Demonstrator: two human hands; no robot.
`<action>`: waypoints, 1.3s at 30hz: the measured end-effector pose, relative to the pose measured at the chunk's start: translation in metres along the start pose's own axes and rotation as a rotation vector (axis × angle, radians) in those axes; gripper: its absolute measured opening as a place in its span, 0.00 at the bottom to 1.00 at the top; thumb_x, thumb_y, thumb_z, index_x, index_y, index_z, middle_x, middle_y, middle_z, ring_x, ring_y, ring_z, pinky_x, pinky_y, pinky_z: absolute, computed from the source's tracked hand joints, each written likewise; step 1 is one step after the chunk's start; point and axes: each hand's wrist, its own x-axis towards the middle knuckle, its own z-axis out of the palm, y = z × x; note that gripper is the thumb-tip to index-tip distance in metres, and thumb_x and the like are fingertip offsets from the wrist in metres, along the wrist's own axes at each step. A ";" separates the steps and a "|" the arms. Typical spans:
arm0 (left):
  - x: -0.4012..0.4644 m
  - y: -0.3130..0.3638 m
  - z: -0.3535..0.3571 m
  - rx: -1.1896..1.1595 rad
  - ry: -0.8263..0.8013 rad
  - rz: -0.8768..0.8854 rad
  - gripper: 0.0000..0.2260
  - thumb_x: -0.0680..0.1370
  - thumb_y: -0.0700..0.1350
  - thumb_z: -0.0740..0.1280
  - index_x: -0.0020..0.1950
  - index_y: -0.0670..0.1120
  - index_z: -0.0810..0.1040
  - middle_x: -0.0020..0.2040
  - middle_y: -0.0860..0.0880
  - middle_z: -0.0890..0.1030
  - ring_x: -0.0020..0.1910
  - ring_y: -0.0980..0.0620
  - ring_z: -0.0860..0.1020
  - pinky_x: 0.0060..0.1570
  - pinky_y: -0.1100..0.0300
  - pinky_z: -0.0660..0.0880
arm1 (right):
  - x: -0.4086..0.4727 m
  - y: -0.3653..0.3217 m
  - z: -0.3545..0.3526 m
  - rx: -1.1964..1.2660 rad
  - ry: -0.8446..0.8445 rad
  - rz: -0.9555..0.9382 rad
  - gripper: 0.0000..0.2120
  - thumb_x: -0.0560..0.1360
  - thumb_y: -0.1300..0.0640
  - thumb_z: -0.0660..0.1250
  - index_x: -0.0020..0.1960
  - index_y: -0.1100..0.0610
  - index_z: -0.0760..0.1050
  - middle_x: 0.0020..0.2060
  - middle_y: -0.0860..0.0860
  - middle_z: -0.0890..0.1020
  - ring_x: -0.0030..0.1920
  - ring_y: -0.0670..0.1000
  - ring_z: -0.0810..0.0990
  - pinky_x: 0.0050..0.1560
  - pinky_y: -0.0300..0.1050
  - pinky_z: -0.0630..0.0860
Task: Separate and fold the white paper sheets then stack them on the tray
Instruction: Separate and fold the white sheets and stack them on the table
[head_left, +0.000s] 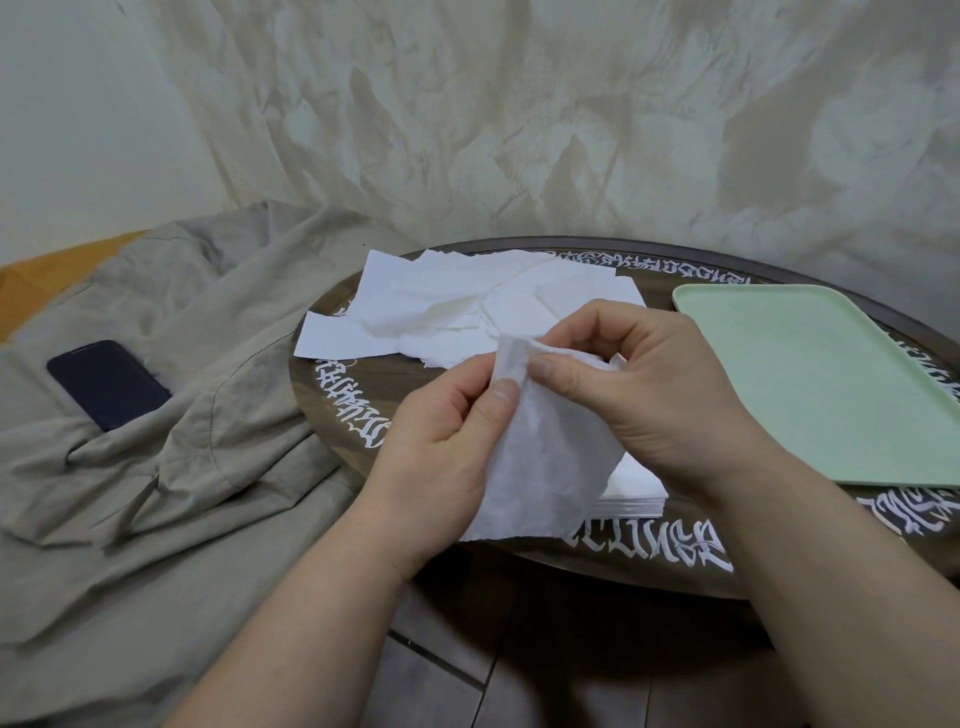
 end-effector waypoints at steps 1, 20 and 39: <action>0.000 0.000 0.000 0.028 0.004 0.008 0.12 0.78 0.47 0.61 0.57 0.51 0.82 0.52 0.49 0.85 0.55 0.47 0.82 0.59 0.45 0.78 | 0.000 0.000 0.000 -0.019 -0.003 -0.006 0.06 0.69 0.60 0.75 0.36 0.53 0.80 0.30 0.41 0.79 0.33 0.37 0.74 0.36 0.29 0.69; 0.003 0.000 -0.010 0.127 0.091 -0.002 0.12 0.79 0.49 0.60 0.54 0.49 0.82 0.51 0.48 0.85 0.55 0.45 0.82 0.59 0.40 0.76 | 0.004 0.013 0.006 -0.216 -0.061 -0.009 0.07 0.71 0.55 0.75 0.46 0.48 0.79 0.40 0.43 0.82 0.43 0.40 0.78 0.46 0.38 0.74; 0.006 0.001 -0.019 0.234 0.318 0.083 0.16 0.79 0.51 0.60 0.48 0.39 0.78 0.46 0.34 0.79 0.42 0.47 0.75 0.49 0.38 0.74 | 0.004 0.018 0.002 -0.291 0.144 -0.195 0.13 0.71 0.60 0.74 0.41 0.42 0.78 0.44 0.43 0.77 0.47 0.42 0.75 0.46 0.32 0.71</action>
